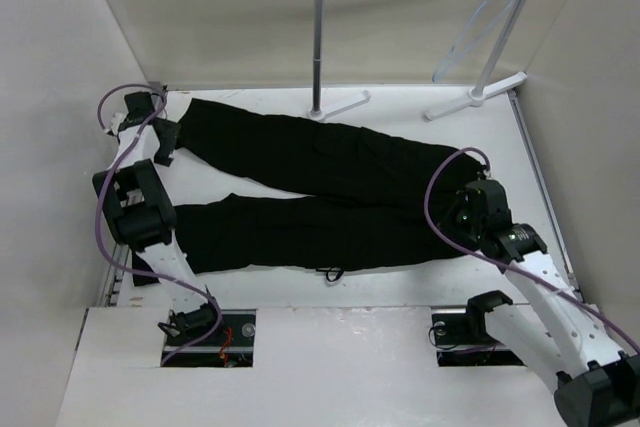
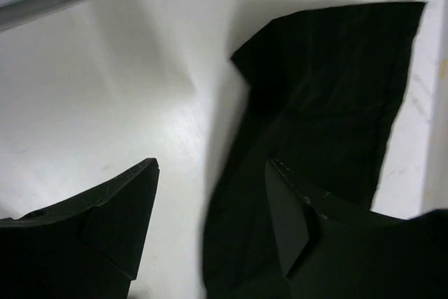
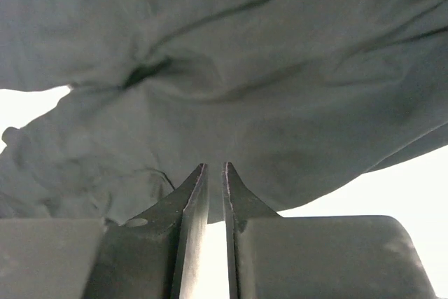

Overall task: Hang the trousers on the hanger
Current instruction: Flatten out the trousers at the center of the board.

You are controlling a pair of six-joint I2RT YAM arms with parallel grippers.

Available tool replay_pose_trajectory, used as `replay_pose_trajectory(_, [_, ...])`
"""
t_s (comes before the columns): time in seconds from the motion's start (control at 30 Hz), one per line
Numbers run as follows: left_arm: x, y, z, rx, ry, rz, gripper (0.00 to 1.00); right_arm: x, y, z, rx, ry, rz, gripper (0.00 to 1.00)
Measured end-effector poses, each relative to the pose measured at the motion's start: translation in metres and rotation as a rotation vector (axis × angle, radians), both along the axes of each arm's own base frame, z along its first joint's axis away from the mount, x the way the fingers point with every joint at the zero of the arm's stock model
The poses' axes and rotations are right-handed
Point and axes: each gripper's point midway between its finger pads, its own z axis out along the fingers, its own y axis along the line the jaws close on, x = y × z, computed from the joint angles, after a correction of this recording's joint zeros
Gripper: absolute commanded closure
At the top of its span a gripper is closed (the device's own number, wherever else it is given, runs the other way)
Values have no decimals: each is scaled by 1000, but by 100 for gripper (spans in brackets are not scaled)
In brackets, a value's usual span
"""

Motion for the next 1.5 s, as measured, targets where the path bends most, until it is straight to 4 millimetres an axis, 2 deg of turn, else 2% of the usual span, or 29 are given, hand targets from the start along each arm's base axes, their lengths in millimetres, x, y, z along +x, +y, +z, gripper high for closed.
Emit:
replay_pose_trajectory(0.13, [42,5,-2,-43,-77,17,41,-5,12,-14,-4,51,48,79])
replay_pose_trajectory(0.3, [69,10,-18,-70,-78,49,47,-7,18,-22,-2,89,55,77])
replay_pose_trajectory(0.4, [74,13,-34,-72,-42,71,57,-6,18,-23,-2,95,53,77])
replay_pose_trajectory(0.43, [74,14,-39,-71,-30,76,70,-6,18,-23,-3,98,53,77])
replay_pose_trajectory(0.5, [75,14,-46,-73,-16,84,87,-5,18,-24,-6,106,51,77])
replay_pose_trajectory(0.57, [76,13,-50,-73,-7,85,94,-3,17,-24,-7,109,48,77])
replay_pose_trajectory(0.63, [77,10,-48,-64,-8,80,95,-2,16,-24,-7,107,42,77])
replay_pose_trajectory(0.7, [78,8,-38,-39,-24,65,95,0,15,-24,-7,107,36,74])
replay_pose_trajectory(0.77, [78,5,-21,-1,-59,41,91,3,15,-25,-7,106,32,68])
replay_pose_trajectory(0.93, [47,-3,40,150,-147,-1,86,10,16,-24,-1,87,27,54])
replay_pose_trajectory(1.0, [33,1,53,214,-164,1,84,12,15,-23,1,79,26,51])
replay_pose_trajectory(1.03, [27,4,52,239,-161,6,80,13,14,-22,1,75,24,50])
replay_pose_trajectory(1.07, [19,8,46,261,-143,13,72,14,12,-22,-2,72,20,49])
replay_pose_trajectory(1.13, [-1,15,20,285,-71,20,54,17,6,-21,-5,68,8,47])
replay_pose_trajectory(1.17, [-12,19,3,285,-22,22,49,18,3,-21,-5,64,-1,46])
replay_pose_trajectory(1.27, [-41,29,-32,271,92,33,46,21,-6,-17,-5,46,-27,45])
replay_pose_trajectory(1.33, [-51,38,-37,267,121,49,46,22,-9,-14,-4,33,-33,45])
replay_pose_trajectory(1.5, [-51,58,-15,284,71,93,46,21,-7,-12,5,29,-24,46])
